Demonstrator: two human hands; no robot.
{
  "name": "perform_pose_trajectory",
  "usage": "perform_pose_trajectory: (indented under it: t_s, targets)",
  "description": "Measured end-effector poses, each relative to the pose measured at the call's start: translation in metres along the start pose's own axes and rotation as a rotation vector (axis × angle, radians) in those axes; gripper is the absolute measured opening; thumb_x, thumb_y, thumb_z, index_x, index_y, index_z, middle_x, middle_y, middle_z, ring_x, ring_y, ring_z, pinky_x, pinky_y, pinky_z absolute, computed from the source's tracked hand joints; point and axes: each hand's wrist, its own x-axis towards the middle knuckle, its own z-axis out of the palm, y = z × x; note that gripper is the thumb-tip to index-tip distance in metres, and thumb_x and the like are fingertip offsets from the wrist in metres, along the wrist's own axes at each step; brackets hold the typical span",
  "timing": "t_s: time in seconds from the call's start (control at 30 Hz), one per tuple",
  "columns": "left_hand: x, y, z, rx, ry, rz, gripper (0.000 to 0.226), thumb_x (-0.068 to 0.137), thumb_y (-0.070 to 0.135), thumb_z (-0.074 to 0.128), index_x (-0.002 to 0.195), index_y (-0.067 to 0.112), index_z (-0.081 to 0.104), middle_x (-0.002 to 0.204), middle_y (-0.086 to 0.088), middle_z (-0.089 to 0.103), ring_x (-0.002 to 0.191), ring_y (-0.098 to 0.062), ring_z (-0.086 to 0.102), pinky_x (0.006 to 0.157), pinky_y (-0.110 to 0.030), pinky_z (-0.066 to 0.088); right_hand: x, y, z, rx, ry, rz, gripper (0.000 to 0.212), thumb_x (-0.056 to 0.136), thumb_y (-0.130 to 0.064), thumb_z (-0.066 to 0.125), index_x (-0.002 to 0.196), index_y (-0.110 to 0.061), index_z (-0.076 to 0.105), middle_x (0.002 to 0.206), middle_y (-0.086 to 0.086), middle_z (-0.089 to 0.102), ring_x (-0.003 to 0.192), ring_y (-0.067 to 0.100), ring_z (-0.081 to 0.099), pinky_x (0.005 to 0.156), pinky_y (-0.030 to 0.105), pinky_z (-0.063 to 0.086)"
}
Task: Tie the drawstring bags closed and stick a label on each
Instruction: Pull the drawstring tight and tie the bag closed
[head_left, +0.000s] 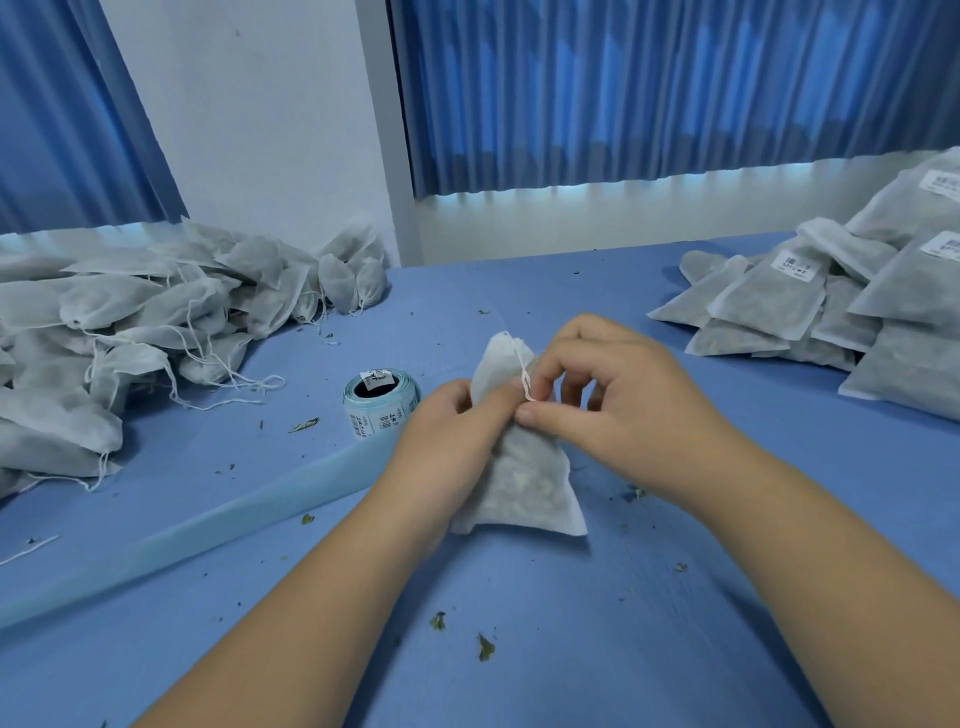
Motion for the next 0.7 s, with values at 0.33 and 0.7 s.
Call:
perform_pose_trajectory:
  t_s: [0.33,0.7]
  targets:
    - [0.001,0.001,-0.003,-0.169,-0.133,-0.028,0.046,0.082,0.038,0.061,0.106,0.000,0.071,0.105,-0.017,0.073,0.106,-0.033,0.068,0.101,-0.050,0.049,-0.003,0.003,-0.001,-0.056,-0.067,-0.034,0.017,0.083,-0.019,0.069,0.086,-0.034,0.076,0.094,-0.015,0.054,0.078,0.006,0.054,0.066,0.013,0.034]
    - [-0.011,0.007,-0.041,0.222,0.172,0.077,0.042,0.080,0.043,0.065,0.070,0.005,0.050,0.067,-0.003,0.043,0.063,-0.014,0.041,0.065,-0.034,0.032,-0.004,0.004,0.007,0.066,-0.034,-0.016,0.014,0.085,-0.014,0.066,0.085,-0.027,0.072,0.094,-0.010,0.056,0.075,0.008,0.056,0.066,0.020,0.041]
